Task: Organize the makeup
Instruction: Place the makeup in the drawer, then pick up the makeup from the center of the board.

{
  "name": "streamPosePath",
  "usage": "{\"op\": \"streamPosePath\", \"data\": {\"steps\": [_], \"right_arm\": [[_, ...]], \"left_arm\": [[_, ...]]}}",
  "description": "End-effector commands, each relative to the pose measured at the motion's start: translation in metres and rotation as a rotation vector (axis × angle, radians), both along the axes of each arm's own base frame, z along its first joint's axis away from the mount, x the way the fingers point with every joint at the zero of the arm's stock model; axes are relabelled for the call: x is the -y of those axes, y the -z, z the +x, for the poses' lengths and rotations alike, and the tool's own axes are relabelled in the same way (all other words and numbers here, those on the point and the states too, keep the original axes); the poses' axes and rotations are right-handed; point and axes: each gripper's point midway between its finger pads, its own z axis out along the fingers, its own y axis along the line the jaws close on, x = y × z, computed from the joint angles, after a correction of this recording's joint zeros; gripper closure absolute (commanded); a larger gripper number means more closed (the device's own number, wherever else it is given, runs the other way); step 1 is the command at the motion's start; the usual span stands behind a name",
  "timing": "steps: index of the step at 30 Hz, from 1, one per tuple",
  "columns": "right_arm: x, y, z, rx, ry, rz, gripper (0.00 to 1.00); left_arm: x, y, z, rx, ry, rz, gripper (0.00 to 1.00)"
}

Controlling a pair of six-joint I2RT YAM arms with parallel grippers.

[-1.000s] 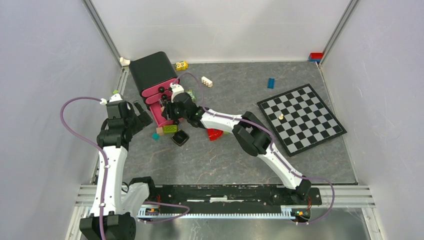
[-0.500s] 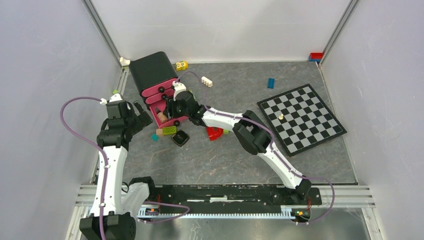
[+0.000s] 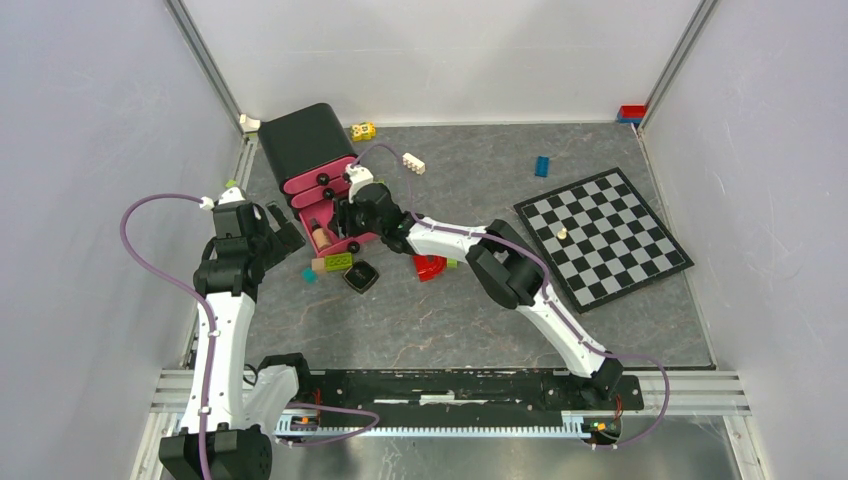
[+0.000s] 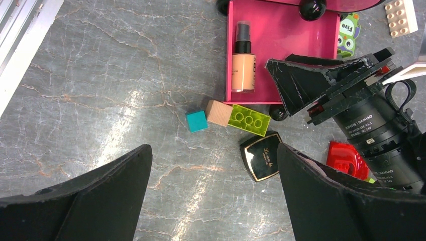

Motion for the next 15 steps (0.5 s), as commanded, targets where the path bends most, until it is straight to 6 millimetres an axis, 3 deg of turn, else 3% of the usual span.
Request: {"op": "streamPosePath", "data": {"steps": [1, 5, 10, 13, 15], "right_arm": [[-0.003, -0.068, 0.002, 0.140, -0.036, 0.060, 0.42], [0.000, -0.108, 0.000, 0.235, -0.057, 0.089, 0.42], [0.028, -0.144, -0.011, 0.330, -0.040, 0.091, 0.40], [0.049, -0.148, -0.023, 0.344, -0.044, 0.043, 0.38], [0.064, -0.131, -0.033, 0.317, -0.062, -0.033, 0.35]], "left_arm": [[-0.002, -0.010, 0.006, 0.051, 0.002, 0.008, 0.00], [-0.002, -0.010, 0.006, 0.050, 0.002, 0.008, 0.00], [-0.002, -0.009, 0.006, 0.047, 0.001, 0.008, 0.00], [-0.002, -0.008, 0.006, 0.046, 0.000, 0.009, 0.00], [-0.002, -0.008, 0.006, 0.045, 0.001, 0.010, 0.00]]}}
